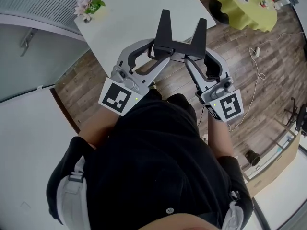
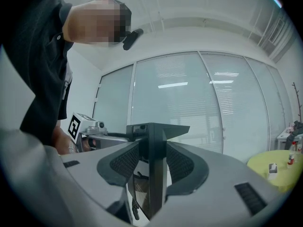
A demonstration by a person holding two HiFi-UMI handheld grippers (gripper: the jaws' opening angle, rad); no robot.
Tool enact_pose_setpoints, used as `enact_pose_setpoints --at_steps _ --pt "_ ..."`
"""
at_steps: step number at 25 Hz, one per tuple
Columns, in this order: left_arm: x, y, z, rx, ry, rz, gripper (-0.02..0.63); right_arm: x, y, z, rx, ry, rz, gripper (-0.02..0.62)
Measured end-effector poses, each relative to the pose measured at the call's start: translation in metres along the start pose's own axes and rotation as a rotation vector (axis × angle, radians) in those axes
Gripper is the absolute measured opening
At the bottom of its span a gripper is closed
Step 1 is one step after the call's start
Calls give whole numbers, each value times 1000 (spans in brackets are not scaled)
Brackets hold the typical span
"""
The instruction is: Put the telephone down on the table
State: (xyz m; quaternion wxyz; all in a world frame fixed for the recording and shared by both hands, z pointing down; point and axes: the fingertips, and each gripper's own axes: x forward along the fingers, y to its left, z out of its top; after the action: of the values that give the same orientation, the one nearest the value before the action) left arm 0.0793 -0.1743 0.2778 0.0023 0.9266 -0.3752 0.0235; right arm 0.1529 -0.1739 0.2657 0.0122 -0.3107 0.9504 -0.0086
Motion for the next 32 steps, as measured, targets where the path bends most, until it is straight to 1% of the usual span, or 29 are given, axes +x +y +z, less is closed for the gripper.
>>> enact_pose_setpoints --at_steps 2,4,8,11,15,20,24,27,32 --pt "1 12 -1 -9 5 28 198 13 -5 -1 0 0 23 195" --pt "7 24 0 1 5 56 198 25 -13 -2 6 5 48 195" --pt "24 41 2 -1 12 107 198 41 -36 -1 17 2 101 195" --pt "39 54 6 6 3 164 198 55 -56 0 23 -7 157 195" --pt "68 68 6 12 9 261 198 69 -92 -1 21 -1 257 195" --pt "107 84 0 -11 31 378 198 84 -137 -9 44 19 372 195" --pt "129 91 -12 -48 55 480 198 95 -165 -18 60 38 466 195" --pt "143 97 -23 -60 72 549 198 103 -180 -33 85 64 531 195" --pt "151 104 -48 -118 96 638 198 115 -191 -57 122 103 613 195"
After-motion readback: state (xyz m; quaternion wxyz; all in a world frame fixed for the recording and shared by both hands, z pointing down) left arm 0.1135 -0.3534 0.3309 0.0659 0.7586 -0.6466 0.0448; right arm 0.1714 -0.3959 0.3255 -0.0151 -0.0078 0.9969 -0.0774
